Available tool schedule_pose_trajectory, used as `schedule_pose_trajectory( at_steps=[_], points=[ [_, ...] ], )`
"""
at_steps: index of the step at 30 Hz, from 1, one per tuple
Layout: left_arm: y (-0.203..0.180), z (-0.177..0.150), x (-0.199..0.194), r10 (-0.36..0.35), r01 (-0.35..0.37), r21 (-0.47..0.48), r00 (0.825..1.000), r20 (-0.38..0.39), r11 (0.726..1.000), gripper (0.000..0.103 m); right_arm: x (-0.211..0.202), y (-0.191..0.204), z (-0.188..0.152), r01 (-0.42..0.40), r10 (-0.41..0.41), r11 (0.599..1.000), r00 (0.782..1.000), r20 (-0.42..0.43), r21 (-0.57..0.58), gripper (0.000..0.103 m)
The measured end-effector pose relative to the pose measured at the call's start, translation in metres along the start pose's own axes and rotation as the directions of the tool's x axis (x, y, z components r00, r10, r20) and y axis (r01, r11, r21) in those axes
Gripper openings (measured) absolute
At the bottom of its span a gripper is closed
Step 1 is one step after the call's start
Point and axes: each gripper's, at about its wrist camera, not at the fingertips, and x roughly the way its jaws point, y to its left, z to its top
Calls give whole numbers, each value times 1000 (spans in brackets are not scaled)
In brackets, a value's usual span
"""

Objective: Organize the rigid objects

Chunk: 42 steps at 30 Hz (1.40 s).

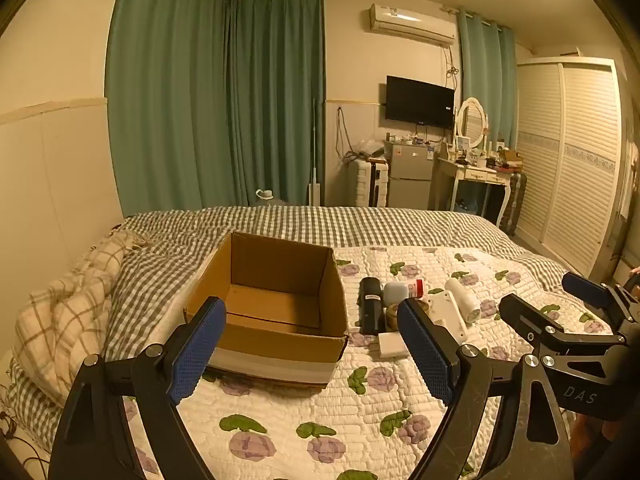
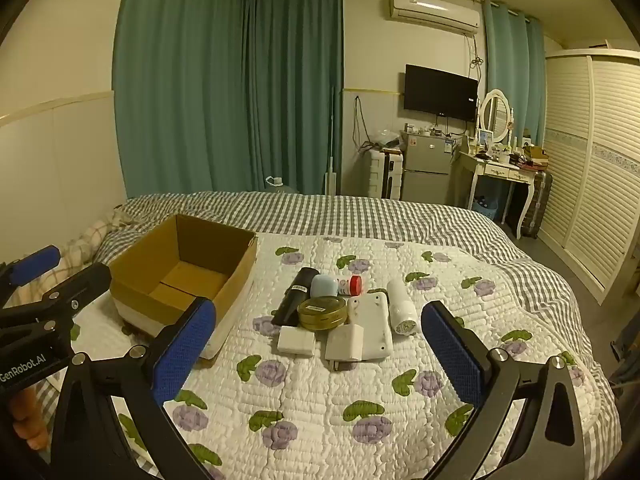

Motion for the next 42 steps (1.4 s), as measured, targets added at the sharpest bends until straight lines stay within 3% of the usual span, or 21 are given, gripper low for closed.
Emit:
schedule_pose_trajectory(
  at_steps=[42],
  points=[
    [3, -5, 3, 7, -7, 0, 1000, -12, 1000, 90, 3, -2, -3, -4, 4, 1000, 1000, -16, 7, 103]
  ],
)
